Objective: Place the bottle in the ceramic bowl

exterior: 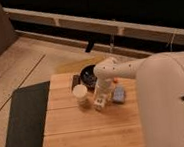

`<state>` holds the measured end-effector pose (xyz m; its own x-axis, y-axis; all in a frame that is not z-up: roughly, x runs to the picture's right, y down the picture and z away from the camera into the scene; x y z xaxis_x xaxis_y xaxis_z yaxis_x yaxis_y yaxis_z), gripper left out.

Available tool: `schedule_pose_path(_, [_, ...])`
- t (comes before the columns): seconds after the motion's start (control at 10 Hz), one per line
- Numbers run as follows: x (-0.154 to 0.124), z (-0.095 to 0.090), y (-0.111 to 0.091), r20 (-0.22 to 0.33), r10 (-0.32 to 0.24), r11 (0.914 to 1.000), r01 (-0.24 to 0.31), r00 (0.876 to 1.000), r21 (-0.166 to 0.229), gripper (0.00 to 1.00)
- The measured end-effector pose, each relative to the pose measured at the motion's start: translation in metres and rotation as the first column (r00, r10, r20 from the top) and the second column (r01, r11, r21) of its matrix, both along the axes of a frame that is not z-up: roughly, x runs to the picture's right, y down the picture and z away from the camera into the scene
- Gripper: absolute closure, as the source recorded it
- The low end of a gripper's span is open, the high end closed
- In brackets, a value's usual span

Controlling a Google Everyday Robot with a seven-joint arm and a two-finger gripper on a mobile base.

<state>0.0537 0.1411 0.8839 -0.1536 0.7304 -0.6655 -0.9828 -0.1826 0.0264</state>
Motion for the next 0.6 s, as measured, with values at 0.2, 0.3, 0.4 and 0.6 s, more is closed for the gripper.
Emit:
schedule_pose_path(0.2, [0.001, -0.007, -0.002, -0.015, -0.002, 1.0, 0.002, 1.0, -0.001, 0.96])
schedule_pose_path(0.3, [0.005, -0.015, -0.006, -0.041, 0.006, 1.0, -0.006, 0.999, 0.003, 1.0])
schedule_pose_path(0.4, [0.007, -0.027, -0.012, -0.075, 0.027, 0.9995, -0.025, 0.997, 0.017, 1.0])
schedule_pose_path(0.6, [0.01, -0.061, -0.043, -0.148, 0.099, 0.9905, -0.083, 0.984, 0.11, 1.0])
